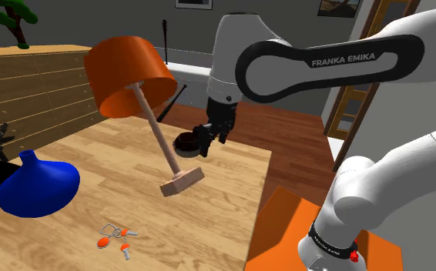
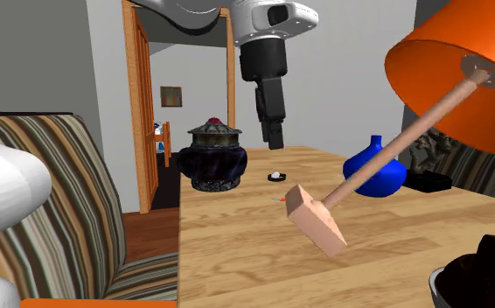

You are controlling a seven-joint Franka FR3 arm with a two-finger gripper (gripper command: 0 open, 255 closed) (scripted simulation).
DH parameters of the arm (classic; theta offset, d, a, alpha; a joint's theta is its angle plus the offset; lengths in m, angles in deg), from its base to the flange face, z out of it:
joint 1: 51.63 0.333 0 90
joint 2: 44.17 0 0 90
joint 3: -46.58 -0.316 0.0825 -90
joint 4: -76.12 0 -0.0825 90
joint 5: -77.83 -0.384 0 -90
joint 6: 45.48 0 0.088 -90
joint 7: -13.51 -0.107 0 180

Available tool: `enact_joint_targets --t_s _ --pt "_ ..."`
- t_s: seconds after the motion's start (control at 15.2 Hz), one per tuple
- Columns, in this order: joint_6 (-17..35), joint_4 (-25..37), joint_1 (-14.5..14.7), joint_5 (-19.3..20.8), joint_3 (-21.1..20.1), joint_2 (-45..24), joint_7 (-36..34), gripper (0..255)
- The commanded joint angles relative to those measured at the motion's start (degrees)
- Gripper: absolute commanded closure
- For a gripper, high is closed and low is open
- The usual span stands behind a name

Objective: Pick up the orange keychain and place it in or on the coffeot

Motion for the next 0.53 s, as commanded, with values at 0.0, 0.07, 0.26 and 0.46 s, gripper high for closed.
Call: enact_joint_targets --t_s 0.0,0.07,0.26,0.46 --pt "1.6 0.8 0.1 -0.4 -2.5 -2.7 -2.9 0" --pt "2.5 1.3 0.1 -0.4 -3.8 -4.3 -4.5 0" --pt "5.0 3.2 -0.2 -0.1 -7.8 -9.4 -9.2 0" --pt "7.4 5.8 -0.7 1.3 -11.8 -15.1 -14.4 0"
